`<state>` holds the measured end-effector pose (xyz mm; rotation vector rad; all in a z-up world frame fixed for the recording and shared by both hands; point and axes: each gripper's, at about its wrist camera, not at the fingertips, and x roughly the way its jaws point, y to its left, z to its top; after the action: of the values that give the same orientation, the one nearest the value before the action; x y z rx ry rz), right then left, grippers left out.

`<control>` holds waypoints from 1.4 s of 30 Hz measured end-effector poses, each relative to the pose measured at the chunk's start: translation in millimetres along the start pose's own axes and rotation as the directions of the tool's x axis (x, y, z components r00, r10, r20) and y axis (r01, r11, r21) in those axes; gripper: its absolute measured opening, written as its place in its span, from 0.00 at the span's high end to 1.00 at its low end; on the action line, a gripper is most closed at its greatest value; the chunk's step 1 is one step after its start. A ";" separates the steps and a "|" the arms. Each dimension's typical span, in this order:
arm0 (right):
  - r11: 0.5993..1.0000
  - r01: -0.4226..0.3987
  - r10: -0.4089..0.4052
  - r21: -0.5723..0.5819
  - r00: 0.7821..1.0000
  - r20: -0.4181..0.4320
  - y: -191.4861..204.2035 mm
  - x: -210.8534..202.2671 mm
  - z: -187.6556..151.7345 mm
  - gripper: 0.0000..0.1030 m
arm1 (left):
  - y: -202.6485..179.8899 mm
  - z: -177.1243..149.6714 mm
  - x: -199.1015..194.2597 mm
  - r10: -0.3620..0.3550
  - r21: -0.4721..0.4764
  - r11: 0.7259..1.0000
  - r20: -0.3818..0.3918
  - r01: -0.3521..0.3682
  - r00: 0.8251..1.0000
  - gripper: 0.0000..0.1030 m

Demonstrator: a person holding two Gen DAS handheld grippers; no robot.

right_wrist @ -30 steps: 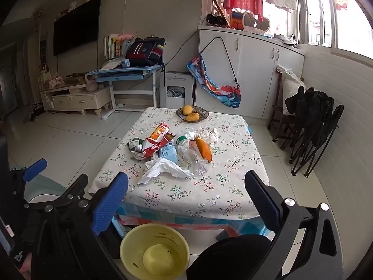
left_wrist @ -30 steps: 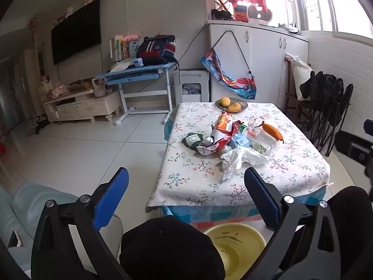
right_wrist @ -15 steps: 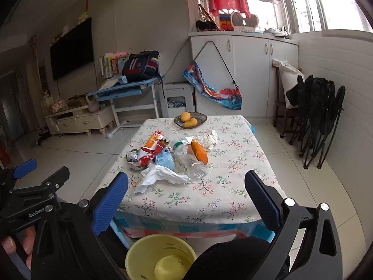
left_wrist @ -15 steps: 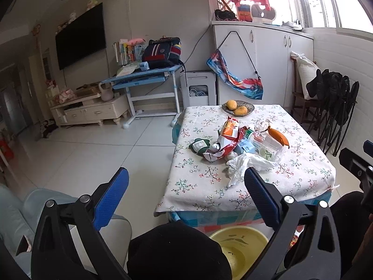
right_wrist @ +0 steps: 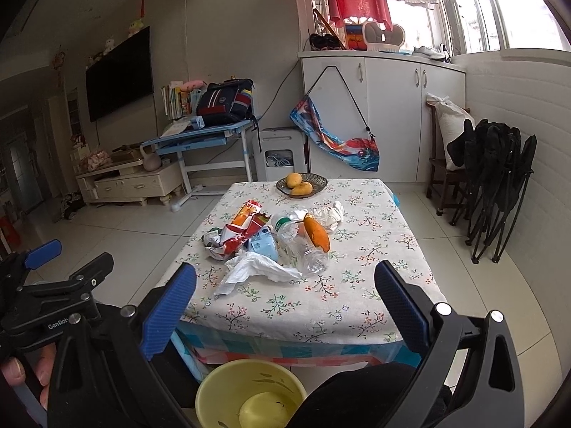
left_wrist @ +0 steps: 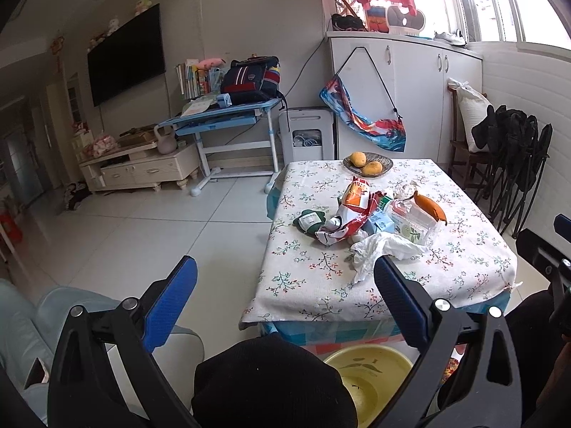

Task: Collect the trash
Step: 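Move both tools toward the trash pile on the table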

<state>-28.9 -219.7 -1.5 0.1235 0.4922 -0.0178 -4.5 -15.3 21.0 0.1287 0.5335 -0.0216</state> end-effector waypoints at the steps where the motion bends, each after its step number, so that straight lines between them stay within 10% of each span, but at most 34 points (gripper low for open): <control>1: 1.000 -0.001 0.001 0.003 1.000 0.000 -0.4 0.2 0.1 0.07 | -0.2 0.1 -0.1 0.000 0.000 1.000 0.001 0.000 1.000 0.07; 42: 1.000 -0.014 0.014 0.016 1.000 -0.006 -3.6 4.9 -4.5 0.07 | 1.1 -7.1 16.1 0.017 -0.005 1.000 -0.051 -0.017 0.999 0.07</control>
<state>-26.8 -222.6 -8.1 0.1424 0.4978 -0.0076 5.9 -13.1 6.9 0.1291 0.5835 -0.0004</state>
